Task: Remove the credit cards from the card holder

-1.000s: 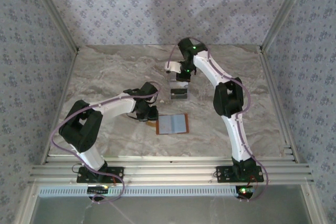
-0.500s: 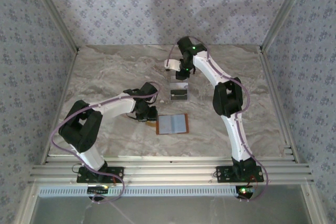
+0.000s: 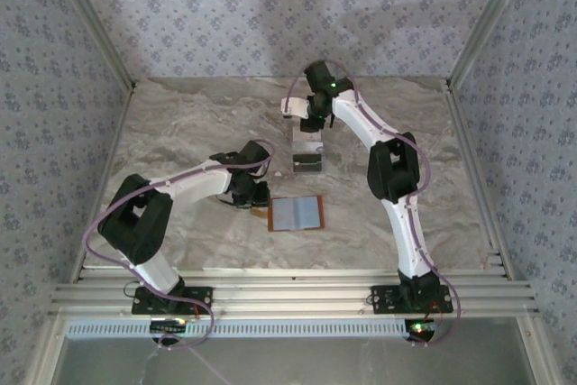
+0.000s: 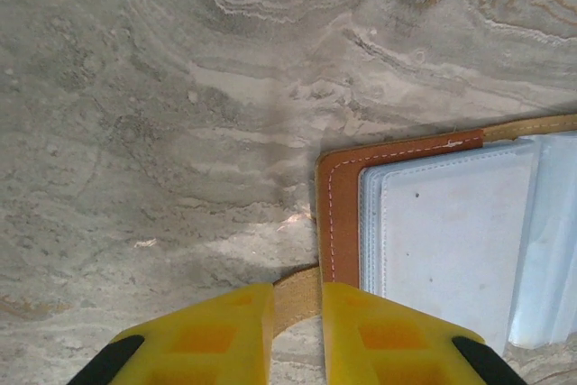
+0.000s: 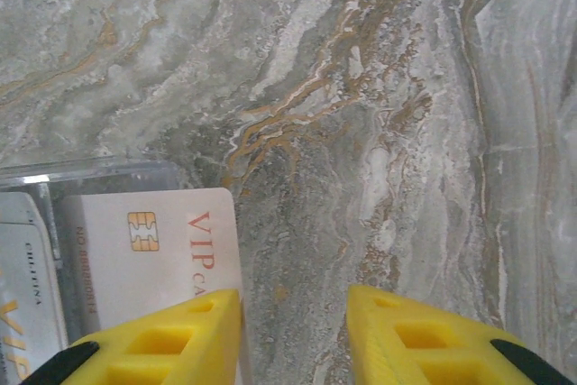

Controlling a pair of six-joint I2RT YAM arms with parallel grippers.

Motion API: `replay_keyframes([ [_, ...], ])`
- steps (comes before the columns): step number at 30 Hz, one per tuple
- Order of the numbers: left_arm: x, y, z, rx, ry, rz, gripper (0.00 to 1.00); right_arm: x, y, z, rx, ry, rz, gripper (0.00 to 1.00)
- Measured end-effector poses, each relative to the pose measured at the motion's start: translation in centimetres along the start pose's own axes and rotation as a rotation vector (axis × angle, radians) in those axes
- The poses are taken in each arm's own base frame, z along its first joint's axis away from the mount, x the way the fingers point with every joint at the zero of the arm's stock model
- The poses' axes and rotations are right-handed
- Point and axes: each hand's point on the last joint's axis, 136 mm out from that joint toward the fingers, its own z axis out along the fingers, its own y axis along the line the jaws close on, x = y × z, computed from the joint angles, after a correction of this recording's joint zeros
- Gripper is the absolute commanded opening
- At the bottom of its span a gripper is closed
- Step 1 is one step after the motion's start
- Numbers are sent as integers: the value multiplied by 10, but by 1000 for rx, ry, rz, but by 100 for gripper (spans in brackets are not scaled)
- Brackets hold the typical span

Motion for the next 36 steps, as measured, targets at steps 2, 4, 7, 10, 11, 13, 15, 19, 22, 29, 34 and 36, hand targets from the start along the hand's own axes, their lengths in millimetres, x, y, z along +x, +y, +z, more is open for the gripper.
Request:
replay_keyframes([
  [2, -1, 0, -1, 0, -4, 1, 23, 0, 0, -1, 5, -2, -1, 38],
  [4, -1, 0, -1, 0, -4, 1, 22, 1, 3, -2, 1, -3, 0, 38],
  [7, -1, 0, -1, 0, -4, 1, 22, 2, 8, -7, -2, -6, 1, 38],
  [10, -1, 0, -1, 0, -4, 0, 23, -1, 11, -16, 7, -23, 4, 38],
  [11, -1, 0, -1, -2, -5, 0, 23, -2, 10, -20, 15, -31, 7, 38],
  [13, -2, 1, -1, -6, -9, 0, 22, -5, 9, -28, 33, -43, 20, 38],
  [15, -3, 2, -1, -8, -11, -5, 22, -8, 6, -38, 57, -59, 51, 38],
  [19, -7, 6, -5, -3, -24, -20, 23, -15, 4, -56, 93, -84, 163, 38],
  [22, -13, 10, -12, 11, -54, -41, 23, -19, 7, -69, 121, -95, 305, 37],
  [29, -28, 24, -26, 43, -125, -94, 26, -22, 58, -93, 82, -123, 711, 28],
  [34, -35, 35, -35, 64, -161, -133, 27, -27, 111, -90, -38, -118, 984, 23],
  [36, -39, 40, -42, 72, -183, -149, 27, -30, 138, -83, -110, -94, 1078, 22],
])
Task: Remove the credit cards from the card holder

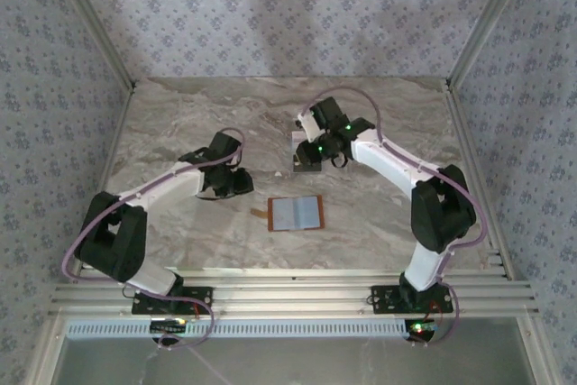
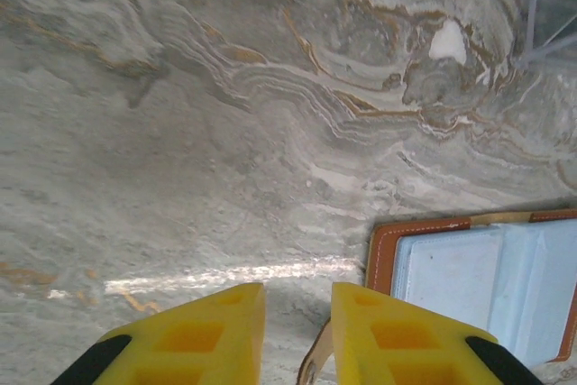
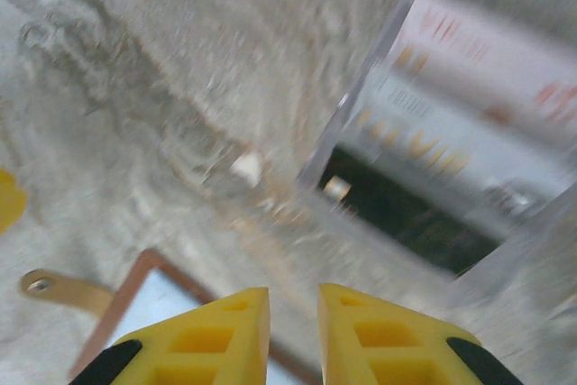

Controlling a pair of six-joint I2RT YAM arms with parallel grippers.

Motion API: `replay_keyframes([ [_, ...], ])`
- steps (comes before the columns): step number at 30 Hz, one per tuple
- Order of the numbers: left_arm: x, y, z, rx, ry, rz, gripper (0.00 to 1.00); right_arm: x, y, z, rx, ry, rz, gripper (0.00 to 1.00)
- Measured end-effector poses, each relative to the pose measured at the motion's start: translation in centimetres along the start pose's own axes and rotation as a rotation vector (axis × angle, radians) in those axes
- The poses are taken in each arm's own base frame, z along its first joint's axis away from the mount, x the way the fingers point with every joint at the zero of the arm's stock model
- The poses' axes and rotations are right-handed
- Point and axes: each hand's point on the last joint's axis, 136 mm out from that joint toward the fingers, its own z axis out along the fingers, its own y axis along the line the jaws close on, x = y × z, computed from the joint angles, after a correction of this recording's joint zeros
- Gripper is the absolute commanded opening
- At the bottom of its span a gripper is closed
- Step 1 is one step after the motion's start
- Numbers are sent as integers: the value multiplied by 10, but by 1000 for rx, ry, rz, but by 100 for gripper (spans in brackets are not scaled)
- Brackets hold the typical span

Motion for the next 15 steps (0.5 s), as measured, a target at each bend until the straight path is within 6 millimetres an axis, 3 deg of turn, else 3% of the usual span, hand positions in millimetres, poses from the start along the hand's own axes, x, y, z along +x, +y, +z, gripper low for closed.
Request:
replay_keyframes([
  [7, -18, 12, -20, 25, -86, -42, 27, 67, 58, 26, -128, 178, 188, 25],
  [15, -12, 19, -27, 42, -94, -52, 27, 93, 107, 41, -188, 257, 245, 28],
])
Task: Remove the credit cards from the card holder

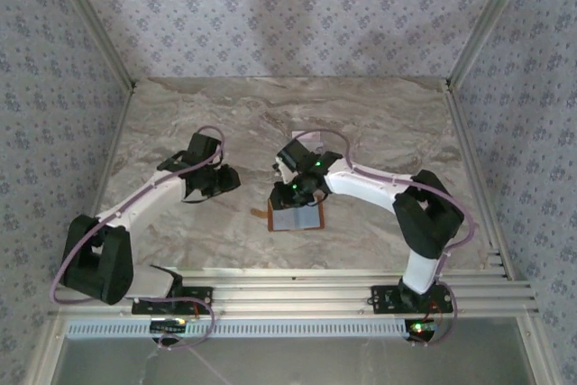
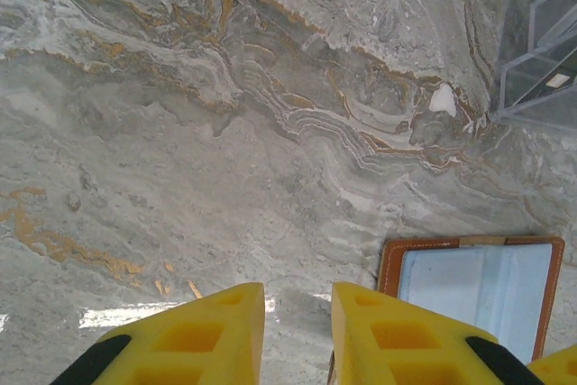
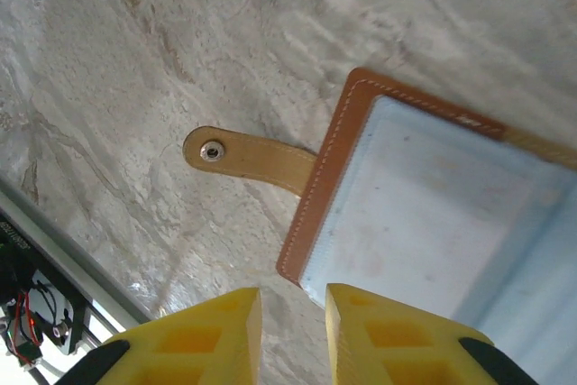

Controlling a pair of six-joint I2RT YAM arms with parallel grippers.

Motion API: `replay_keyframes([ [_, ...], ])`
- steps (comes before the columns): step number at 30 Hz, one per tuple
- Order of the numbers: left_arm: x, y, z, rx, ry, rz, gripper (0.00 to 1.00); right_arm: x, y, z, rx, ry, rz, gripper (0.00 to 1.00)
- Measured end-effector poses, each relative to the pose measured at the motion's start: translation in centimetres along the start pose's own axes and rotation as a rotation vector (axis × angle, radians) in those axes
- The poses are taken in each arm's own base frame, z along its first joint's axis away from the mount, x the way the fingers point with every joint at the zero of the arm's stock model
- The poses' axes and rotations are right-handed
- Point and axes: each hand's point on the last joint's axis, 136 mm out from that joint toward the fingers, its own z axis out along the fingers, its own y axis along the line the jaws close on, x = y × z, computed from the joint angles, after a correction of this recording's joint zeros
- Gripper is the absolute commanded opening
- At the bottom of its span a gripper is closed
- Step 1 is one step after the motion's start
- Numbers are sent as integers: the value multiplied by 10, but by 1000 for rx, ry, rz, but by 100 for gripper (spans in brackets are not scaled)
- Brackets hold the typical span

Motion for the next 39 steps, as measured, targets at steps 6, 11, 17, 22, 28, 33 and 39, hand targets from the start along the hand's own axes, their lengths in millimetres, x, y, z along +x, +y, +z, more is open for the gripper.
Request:
replay_keyframes([
  [6, -1, -4, -2, 19, -3, 6, 27, 10, -3, 28, 31, 64, 41, 35],
  [11, -1, -8, -2, 42, -2, 11, 27, 11, -5, 34, 40, 75, 58, 37],
  [17, -1, -12, -2, 62, 3, 14, 27, 10, -6, 40, 47, 80, 65, 38],
  [22, -1, -15, -2, 76, 3, 16, 27, 12, -11, 46, 64, 90, 69, 38],
  [28, -1, -18, -2, 93, 5, 22, 27, 12, -13, 46, 90, 85, 66, 38],
  [33, -1, -20, -2, 101, 6, 24, 27, 13, -20, 43, 148, 86, 65, 38],
  [39, 0, -20, -1, 101, 8, 25, 27, 17, -31, 36, 238, 93, 64, 39],
])
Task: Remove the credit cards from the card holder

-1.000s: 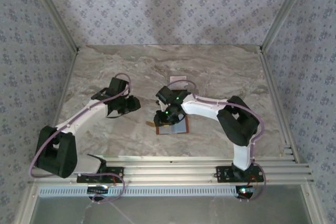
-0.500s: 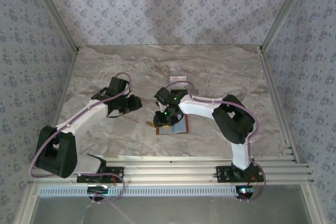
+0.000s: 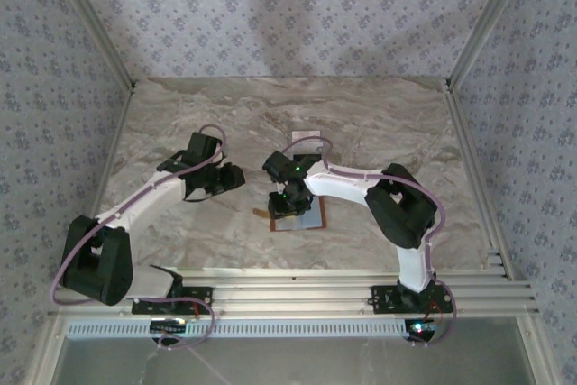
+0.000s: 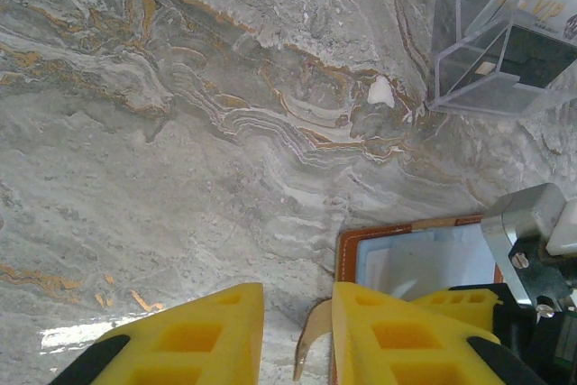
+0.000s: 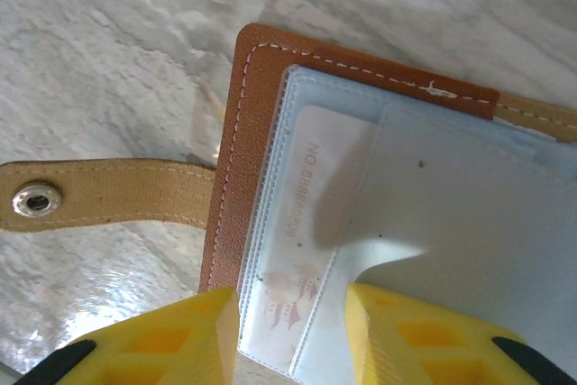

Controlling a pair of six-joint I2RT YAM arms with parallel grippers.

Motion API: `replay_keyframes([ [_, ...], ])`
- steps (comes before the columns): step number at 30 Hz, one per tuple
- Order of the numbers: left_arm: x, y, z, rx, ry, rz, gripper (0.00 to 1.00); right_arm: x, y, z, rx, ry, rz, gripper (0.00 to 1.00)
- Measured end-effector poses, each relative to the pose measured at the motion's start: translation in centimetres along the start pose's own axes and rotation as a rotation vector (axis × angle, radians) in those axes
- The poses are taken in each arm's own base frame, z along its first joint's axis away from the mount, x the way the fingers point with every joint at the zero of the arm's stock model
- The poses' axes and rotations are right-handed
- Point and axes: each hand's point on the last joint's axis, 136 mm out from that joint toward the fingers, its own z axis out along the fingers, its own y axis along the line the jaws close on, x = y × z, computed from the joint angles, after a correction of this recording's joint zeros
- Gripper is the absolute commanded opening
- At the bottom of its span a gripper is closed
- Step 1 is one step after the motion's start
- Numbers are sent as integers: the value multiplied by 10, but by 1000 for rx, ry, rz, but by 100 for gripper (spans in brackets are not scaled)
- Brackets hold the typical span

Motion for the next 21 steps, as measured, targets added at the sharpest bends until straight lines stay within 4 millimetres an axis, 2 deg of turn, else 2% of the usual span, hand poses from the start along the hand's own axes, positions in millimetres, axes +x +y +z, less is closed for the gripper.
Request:
replay_keyframes([
  [7, 2, -1, 2, -1, 9, 4, 27, 5, -14, -9, 128, 0, -16, 41],
  [13, 3, -1, 2, -1, 10, 6, 27, 2, -18, -21, 210, -22, -42, 42],
  [17, 5, -3, 3, 2, 15, 13, 27, 4, -23, -22, 241, -14, -43, 42],
  [21, 6, -3, 4, -1, 20, 13, 27, 6, -26, -17, 254, 0, -46, 47],
])
